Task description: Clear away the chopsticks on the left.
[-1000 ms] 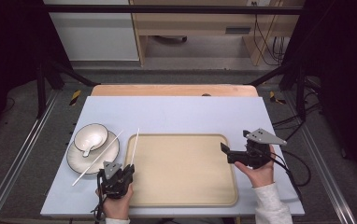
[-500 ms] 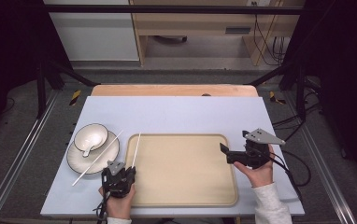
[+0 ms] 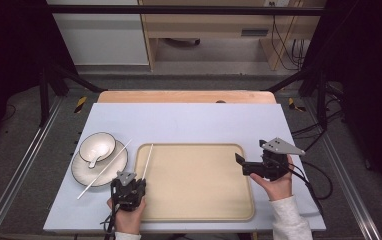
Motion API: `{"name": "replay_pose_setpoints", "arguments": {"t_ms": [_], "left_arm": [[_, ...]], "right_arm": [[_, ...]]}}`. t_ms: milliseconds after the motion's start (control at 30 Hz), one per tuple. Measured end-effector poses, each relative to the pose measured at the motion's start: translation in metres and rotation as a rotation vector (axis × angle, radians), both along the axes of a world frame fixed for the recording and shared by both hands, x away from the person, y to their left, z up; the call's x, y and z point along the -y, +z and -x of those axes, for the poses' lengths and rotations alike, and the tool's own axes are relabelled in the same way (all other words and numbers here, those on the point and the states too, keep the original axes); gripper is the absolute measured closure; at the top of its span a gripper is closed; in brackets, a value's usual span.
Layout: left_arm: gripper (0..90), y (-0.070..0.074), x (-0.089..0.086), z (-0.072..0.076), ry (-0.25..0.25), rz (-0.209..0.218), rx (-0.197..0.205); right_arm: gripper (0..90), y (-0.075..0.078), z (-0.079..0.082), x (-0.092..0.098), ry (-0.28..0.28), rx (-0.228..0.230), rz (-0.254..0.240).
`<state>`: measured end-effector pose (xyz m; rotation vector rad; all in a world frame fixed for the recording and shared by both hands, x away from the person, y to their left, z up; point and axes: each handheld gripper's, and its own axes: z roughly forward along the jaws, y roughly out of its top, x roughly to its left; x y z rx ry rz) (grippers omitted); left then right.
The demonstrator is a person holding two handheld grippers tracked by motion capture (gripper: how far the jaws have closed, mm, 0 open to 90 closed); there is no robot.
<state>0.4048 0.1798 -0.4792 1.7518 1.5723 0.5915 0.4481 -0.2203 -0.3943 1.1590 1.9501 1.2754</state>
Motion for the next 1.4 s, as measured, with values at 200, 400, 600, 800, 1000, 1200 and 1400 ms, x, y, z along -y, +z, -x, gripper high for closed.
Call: {"name": "replay_pose_setpoints", "arguments": {"t_ms": [200,400,600,800,1000,1200,1400], "left_arm": [[82.2,0.000,0.000,-0.001,-0.015,-0.005,-0.004],[79.8,0.002,0.000,-0.002,-0.031,-0.007,0.013],[66.4,0.020,-0.010,-0.004,-0.079,0.025,0.073],[52.8,0.044,-0.021,-0.005,-0.147,0.014,0.151],[43.0,0.061,-0.041,-0.008,-0.220,0.007,0.171],[37.1,0.063,-0.057,-0.003,-0.254,-0.049,0.177],[34.0,0.060,-0.080,0.006,-0.272,-0.038,0.193]], "right_arm": [[5.0,0.000,0.000,0.000,0.005,0.001,0.006],[5.0,0.000,0.000,0.001,0.002,0.005,0.004],[4.8,0.002,0.002,0.002,0.000,0.009,0.002],[4.8,0.003,0.003,0.004,-0.005,0.019,-0.005],[4.6,0.004,0.004,0.004,-0.003,0.025,-0.016],[5.4,0.004,0.005,0.004,0.004,0.047,-0.012],[6.1,0.002,0.005,0.002,-0.001,0.042,-0.014]]}}
